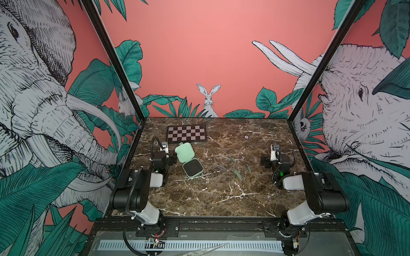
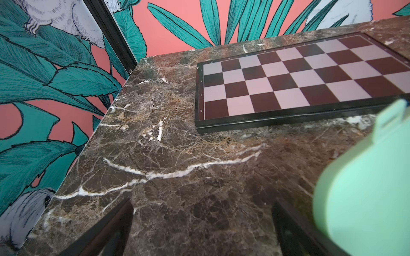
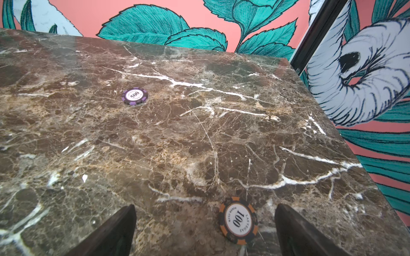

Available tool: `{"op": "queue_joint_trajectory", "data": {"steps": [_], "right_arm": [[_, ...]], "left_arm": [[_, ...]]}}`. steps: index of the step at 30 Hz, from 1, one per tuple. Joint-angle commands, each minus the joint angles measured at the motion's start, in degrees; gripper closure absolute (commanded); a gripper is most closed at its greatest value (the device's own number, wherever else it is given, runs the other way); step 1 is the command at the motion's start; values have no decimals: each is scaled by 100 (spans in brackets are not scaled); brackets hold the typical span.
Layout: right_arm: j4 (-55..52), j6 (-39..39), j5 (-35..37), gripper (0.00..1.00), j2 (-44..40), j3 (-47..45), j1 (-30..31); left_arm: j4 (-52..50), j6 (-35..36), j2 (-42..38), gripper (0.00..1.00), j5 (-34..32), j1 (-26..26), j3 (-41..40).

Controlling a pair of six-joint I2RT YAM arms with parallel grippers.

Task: Organize nail clipper sets
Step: Pick up the nail clipper from the center of the board.

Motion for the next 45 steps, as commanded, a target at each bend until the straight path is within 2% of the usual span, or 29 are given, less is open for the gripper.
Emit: {"op": "queue_joint_trajectory", "data": {"steps": [1,14,16,18,20,22,23,24,25,26,27,28,29,30,33,35,37,39,40,43,45], "right_arm": [[46,108,282,1,-59,133,5],[-37,126,338,1,-114,171,4],[-819,163,515,1,-655,362,4],[-2140,383,712,1,-1447,803,4],[-3291,1231,1127,1,-2124,1292,4],[-4495,2281,1433,1,-2661,1788,-4],[-4988,2706,1051,1,-2913,1987,-31],[-5066,2794,335,6,-3057,2084,-47],[-5156,2809,-619,18,-3134,2258,-36],[-5464,2935,-1244,27,-3085,2521,63],[-5824,3027,-1514,33,-2965,2825,235],[-6360,3015,-1680,40,-2746,3207,523],[-6883,2911,-1722,46,-2483,3601,870],[-7249,2791,-1681,47,-2256,3897,1257],[-8165,2520,-1284,43,-1391,4671,2454],[-8701,2481,-978,45,-727,5088,3005],[-9023,2465,-732,52,-203,5314,3337],[-9222,2450,-469,54,135,5355,3558],[-9261,2430,-380,54,211,5353,3642],[-9268,2355,-238,44,472,5169,3772],[-9306,2274,-234,43,671,5042,3772]], "left_arm": [[146,-44,-116,0,-46,10,-31],[271,-27,-183,0,-94,6,-25],[-1142,-261,-826,0,-635,10,411],[-2835,-896,-1639,1,-1482,12,983],[-3991,-1390,-2333,1,-1965,10,1428],[-4461,-2068,-2864,1,-2224,30,1591],[-4854,-2176,-3098,1,-1723,138,1764],[-5102,-2153,-3220,3,-1002,246,1910],[-5419,-2120,-3261,7,-130,308,2112],[-5776,-2138,-3225,11,472,306,2318],[-6031,-2178,-3155,12,838,309,2445],[-6285,-2275,-3025,1,1091,308,2557],[-6494,-2329,-2881,1,1300,306,2640],[-6621,-2334,-2763,1,1459,308,2674],[-6664,-2325,-2405,6,1801,318,2589],[-6498,-2374,-2137,10,2108,391,2459],[-6330,-2528,-1880,13,2485,525,2373],[-6021,-2715,-1666,14,2926,691,2236],[-5981,-2771,-1584,14,3023,757,2217],[-6022,-2718,-1569,14,3150,766,2160],[-5816,-2771,-1633,13,3082,766,2005]]}}
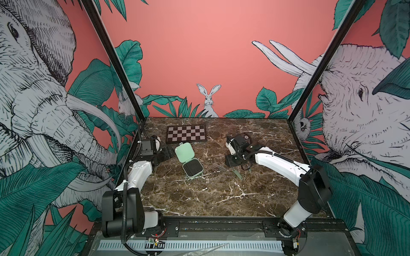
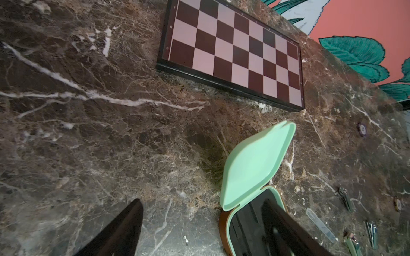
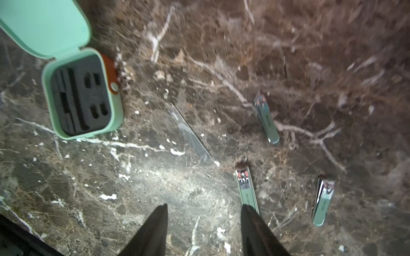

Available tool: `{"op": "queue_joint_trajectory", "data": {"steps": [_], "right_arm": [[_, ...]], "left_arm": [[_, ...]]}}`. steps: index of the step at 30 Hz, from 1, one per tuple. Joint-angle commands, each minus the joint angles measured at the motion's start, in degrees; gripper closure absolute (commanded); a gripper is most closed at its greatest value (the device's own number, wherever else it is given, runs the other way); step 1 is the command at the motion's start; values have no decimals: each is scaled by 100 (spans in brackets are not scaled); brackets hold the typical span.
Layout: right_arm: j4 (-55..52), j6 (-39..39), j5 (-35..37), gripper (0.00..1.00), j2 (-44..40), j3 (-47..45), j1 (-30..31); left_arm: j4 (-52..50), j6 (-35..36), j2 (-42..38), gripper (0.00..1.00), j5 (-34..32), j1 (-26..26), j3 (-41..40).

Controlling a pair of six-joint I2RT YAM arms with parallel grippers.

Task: Organize nail clipper sets
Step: Pick up the nail clipper from the center of the board.

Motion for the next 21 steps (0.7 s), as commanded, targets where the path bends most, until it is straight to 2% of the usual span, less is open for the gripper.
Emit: {"op": "queue_joint_trajectory", "data": {"steps": [1,8,15,21], "right_arm": [[-440,-181,301,43,204,-87,20],[-266,-611,89,43,715,130,289],[-497,-880,56,37,1389,1006,439],[-627,-1052,108,42,2011,1646,434]], "left_arm": [[380,-203,-190,13,370,16,-233],[1334,-361,224,12,1128,15,-476],[1999,-421,738,11,1202,14,-546],[2670,-653,1018,17,1467,15,-618]]}}
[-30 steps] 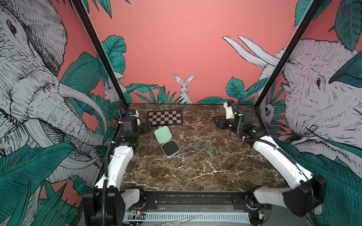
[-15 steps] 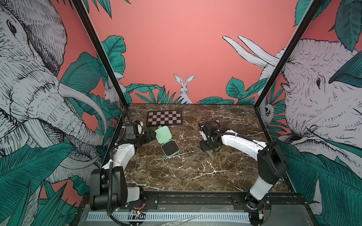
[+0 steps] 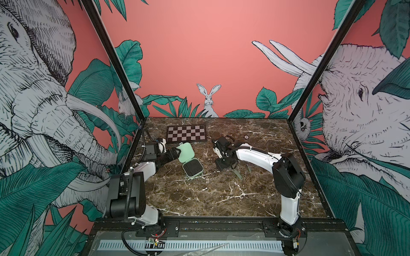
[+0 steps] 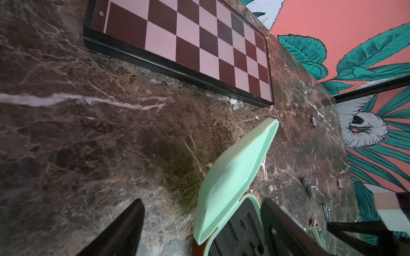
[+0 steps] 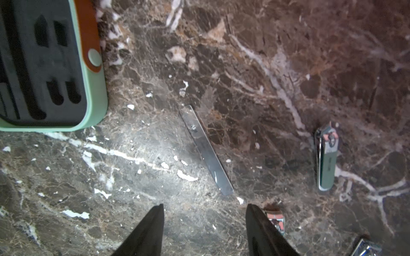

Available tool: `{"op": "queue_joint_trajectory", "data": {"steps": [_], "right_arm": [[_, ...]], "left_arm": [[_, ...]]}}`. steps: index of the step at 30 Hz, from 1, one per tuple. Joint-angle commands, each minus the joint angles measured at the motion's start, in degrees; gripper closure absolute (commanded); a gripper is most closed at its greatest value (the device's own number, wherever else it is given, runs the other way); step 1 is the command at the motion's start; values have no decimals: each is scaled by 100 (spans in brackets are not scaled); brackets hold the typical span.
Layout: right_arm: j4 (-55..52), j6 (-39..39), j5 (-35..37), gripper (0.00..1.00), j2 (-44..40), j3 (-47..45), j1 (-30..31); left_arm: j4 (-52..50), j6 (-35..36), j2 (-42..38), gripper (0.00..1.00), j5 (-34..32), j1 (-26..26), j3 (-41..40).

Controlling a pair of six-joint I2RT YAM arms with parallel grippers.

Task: Organize nail clipper sets
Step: Pick up the nail clipper from the center of the board.

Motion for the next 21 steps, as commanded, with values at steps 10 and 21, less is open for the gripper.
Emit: {"op": "queue_joint_trajectory", "data": {"steps": [10,21], "right_arm": [[-392,-330,-88,44,908,794,-92],[-288,-364,-174,52,868,398,-136]], "left_arm": [[1075,-360,291,34,669,-248,-129],[1126,-637,-507,56,550,-566,-778]]}}
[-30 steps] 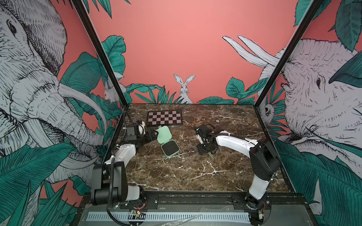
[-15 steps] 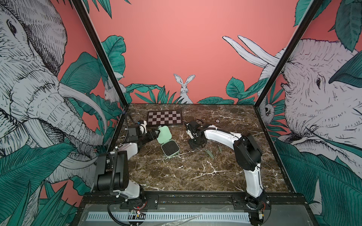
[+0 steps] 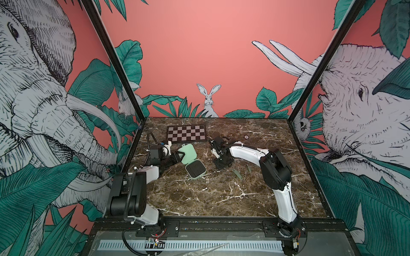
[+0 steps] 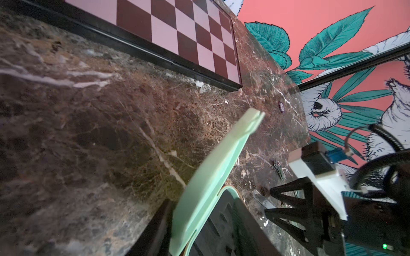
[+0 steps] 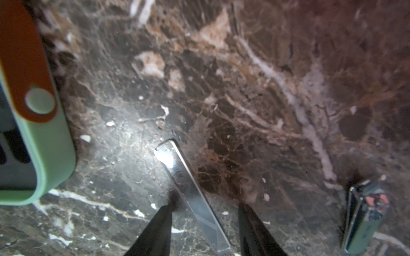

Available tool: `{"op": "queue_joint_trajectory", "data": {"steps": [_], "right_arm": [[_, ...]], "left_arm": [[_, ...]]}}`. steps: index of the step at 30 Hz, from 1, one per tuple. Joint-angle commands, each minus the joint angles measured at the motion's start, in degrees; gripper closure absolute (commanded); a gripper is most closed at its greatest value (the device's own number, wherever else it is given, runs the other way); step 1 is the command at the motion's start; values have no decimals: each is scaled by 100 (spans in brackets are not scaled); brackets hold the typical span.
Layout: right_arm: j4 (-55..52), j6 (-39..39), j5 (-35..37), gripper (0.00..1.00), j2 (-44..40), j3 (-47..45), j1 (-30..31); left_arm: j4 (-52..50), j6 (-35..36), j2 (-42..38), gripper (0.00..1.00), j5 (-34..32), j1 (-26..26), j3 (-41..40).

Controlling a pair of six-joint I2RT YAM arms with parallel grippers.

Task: Organize nail clipper sets
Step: Pick up the nail clipper from the center of the board.

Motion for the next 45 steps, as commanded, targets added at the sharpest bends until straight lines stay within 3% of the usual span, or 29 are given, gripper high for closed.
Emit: {"op": "queue_joint_trajectory", "data": {"steps": [1,4,8,12,20,27,32,39,45], "right_arm": [[-138,-42,-15,53,-32,-143,-12],[-127,-42,-24,57,-51,-206,-8],[-143,-66,-54,64,-85,-268,-9],[-154,-86,-27,72,-184,-405,-2],[-65,57,-57,84,-410,-817,49],[49,272,170,85,-892,-948,50],[62,382,256,85,-1222,-753,-1],[-83,463,-17,85,-1498,-453,-68],[-77,637,-613,85,-1686,-323,-68]], "left_arm": [[61,-162,-474,56,1,-154,-166],[-76,-148,-754,54,-290,-172,-350],[-730,22,-978,31,-631,-179,-283],[-1460,68,-1157,24,-1008,-174,-82],[-3004,49,-2300,23,-1726,-184,282],[-3910,-107,-2201,28,-451,-446,1023],[-3578,-773,-1836,33,159,-905,1235],[-2561,-1667,-1077,42,295,-1663,1439],[-2075,-1862,-449,49,296,-2050,1769]]}}
